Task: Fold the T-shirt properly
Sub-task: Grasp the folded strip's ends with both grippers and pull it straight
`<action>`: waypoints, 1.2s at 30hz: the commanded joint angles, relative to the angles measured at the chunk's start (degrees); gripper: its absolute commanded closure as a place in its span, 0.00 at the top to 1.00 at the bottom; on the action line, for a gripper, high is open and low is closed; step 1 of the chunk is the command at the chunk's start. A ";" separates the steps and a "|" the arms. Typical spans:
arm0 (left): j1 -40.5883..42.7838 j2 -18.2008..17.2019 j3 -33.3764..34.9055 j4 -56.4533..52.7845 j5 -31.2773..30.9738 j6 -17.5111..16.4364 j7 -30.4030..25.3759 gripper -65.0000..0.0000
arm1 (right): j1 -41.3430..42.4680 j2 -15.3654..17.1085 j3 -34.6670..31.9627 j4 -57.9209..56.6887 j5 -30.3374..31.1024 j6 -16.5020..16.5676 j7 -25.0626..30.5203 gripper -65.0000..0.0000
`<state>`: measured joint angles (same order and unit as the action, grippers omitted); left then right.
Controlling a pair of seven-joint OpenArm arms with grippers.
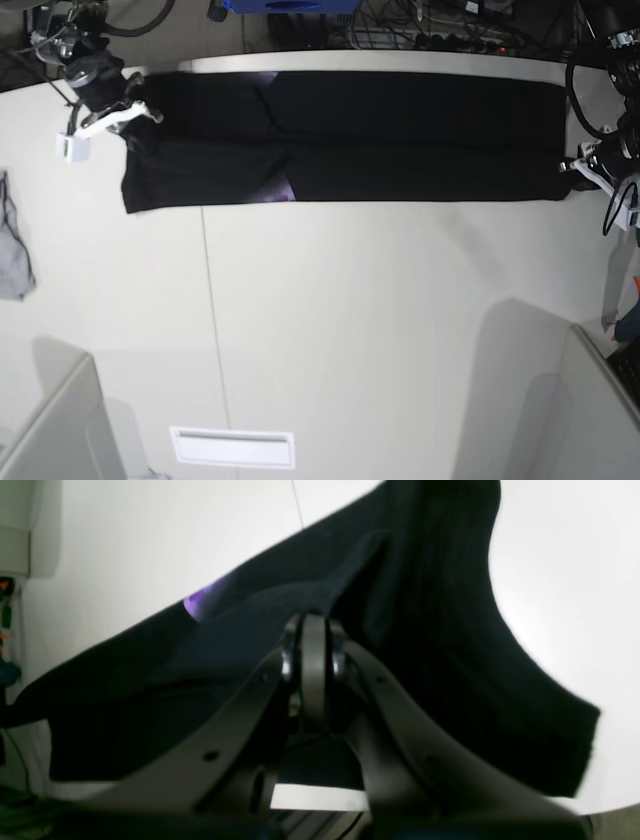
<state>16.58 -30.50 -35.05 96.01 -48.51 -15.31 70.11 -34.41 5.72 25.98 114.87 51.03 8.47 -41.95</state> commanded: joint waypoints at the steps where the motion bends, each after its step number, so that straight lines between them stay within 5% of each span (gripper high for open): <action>1: 0.26 -1.10 -0.42 1.62 -0.41 -0.21 -0.44 0.00 | -1.06 0.39 0.09 0.78 0.71 0.45 1.03 0.00; 18: 3.86 -1.37 -0.42 2.15 -0.32 -0.21 -0.52 0.00 | -4.05 -1.36 0.62 -0.10 -0.26 0.19 0.77 0.00; 24: 3.77 -0.84 -0.51 2.67 8.12 -0.21 -0.52 0.00 | -3.96 -1.63 0.70 -0.98 -4.48 0.19 1.12 0.00; 25: 3.69 -0.84 -0.51 2.76 8.73 -0.21 -0.52 0.07 | -3.96 -1.63 1.06 -0.98 -4.56 0.19 1.12 0.00; 30: 3.69 -0.93 -1.04 3.82 8.64 -0.21 -0.61 0.56 | -4.05 -2.77 5.01 -0.72 -4.65 0.19 0.94 0.36; 33: 4.12 -0.66 -0.86 7.69 8.64 -0.21 -0.61 0.80 | -4.14 -3.30 6.51 -0.36 -4.65 0.37 0.77 0.39; 36: 4.12 1.71 -1.39 11.82 8.56 -0.21 -0.26 0.89 | -4.14 -3.39 6.24 0.08 -4.48 0.98 1.12 0.39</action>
<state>20.73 -27.90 -36.03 107.07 -39.46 -15.27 69.93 -38.13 1.87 31.99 113.62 45.67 8.58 -42.13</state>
